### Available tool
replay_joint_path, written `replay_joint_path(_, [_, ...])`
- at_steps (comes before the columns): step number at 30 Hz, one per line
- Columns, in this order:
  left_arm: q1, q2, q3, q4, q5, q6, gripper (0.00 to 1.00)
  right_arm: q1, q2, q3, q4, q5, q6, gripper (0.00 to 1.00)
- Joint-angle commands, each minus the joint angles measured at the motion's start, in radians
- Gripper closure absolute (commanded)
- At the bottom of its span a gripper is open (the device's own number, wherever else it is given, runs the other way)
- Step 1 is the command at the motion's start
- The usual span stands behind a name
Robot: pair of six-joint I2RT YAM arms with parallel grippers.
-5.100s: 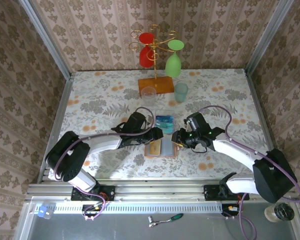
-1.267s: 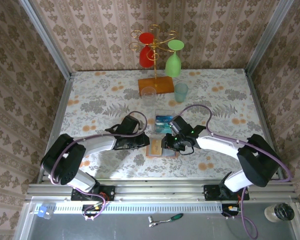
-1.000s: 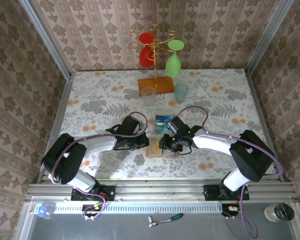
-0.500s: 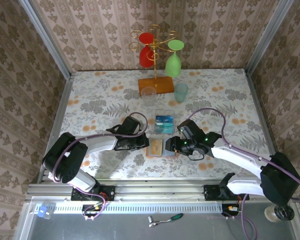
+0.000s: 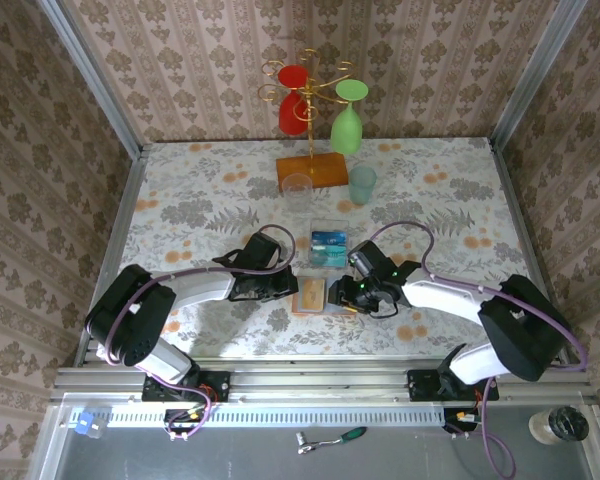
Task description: Take the credit cards out of the card holder
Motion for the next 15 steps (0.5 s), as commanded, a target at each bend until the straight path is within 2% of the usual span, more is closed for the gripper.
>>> replay_joint_path(1, [0.002, -0.001, -0.007, -0.018, -0.006, -0.002, 0.92, -0.003, 0.037, 0.016, 0.059, -0.041, 0.017, 0.56])
replay_joint_path(10, [0.01, -0.016, -0.023, -0.015, -0.006, -0.002, 0.92, 0.001, 0.109, 0.031, 0.13, -0.09, 0.037, 0.68])
replay_joint_path(15, [0.014, -0.006, -0.027, -0.008, -0.002, 0.0, 0.92, 0.001, 0.109, 0.038, 0.125, -0.094, 0.038, 0.79])
